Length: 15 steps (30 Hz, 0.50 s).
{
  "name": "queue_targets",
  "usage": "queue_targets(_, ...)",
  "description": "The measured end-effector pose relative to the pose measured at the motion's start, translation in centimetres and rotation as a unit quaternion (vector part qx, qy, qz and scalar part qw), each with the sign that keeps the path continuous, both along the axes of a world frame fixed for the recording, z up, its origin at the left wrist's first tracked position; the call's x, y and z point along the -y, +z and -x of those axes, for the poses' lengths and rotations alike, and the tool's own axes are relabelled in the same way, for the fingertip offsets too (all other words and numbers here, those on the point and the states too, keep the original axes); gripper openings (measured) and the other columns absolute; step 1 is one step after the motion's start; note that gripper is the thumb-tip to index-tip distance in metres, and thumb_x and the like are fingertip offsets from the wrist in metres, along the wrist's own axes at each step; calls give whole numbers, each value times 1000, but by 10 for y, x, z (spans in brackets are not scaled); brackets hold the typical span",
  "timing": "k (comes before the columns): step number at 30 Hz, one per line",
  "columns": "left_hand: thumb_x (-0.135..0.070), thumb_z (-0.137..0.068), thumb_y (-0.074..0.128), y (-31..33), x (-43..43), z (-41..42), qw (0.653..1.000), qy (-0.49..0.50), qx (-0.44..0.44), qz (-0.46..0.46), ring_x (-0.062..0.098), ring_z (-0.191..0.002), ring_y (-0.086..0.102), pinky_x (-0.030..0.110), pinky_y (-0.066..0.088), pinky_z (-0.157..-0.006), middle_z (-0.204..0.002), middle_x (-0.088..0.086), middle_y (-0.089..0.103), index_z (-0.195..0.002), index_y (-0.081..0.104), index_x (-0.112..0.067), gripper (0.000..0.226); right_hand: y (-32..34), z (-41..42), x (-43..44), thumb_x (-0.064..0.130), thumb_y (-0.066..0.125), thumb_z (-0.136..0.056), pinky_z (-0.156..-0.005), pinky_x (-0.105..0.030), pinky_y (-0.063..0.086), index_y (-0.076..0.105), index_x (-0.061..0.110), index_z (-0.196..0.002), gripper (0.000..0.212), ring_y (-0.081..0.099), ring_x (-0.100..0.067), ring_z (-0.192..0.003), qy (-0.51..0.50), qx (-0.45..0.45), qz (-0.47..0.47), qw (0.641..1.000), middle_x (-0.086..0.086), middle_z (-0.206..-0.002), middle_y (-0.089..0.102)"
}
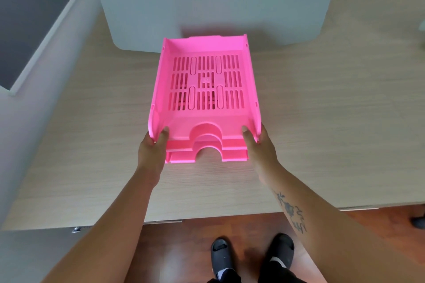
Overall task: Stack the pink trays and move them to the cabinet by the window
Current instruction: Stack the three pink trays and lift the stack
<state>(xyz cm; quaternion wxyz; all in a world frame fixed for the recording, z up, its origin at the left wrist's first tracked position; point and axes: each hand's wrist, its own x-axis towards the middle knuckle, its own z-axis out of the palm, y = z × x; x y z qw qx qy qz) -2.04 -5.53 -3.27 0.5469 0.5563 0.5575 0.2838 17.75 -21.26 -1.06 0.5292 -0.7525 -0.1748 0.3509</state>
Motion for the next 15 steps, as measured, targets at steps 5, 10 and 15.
queue_targets(5, -42, -92, 61, -2, 3, 6, 996, -38, 75, 6, 6, -90, 71, 18, 58, -67, -113, -2, 69, -142, 46, -24, 55, -5, -2, 3, 55, 64, -88, -109, -53, 46, 36, 35, -152, 72, 55, -17, -129, -2, -34, -12, 999, 11, -138, 59)
queue_targets(10, -74, -75, 53, -13, 1, 8, 988, -74, 122, 51, 7, -99, 70, 22, 60, -69, -117, -6, 71, -146, 39, -31, 85, -13, -9, 3, 76, 62, -70, -115, -56, 37, 31, 39, -153, 96, 50, -20, -137, 18, -85, -26, 996, 4, -149, 53)
queue_targets(15, -61, -92, 40, -15, -2, -6, 982, -61, 149, 100, 30, -115, 64, 50, 53, -92, -129, 11, 66, -146, 41, -21, 67, -22, -12, -14, 71, 56, -74, -116, -56, 36, 45, 30, -147, 84, 55, -25, -133, 1, -133, -28, 991, -3, -140, 62)
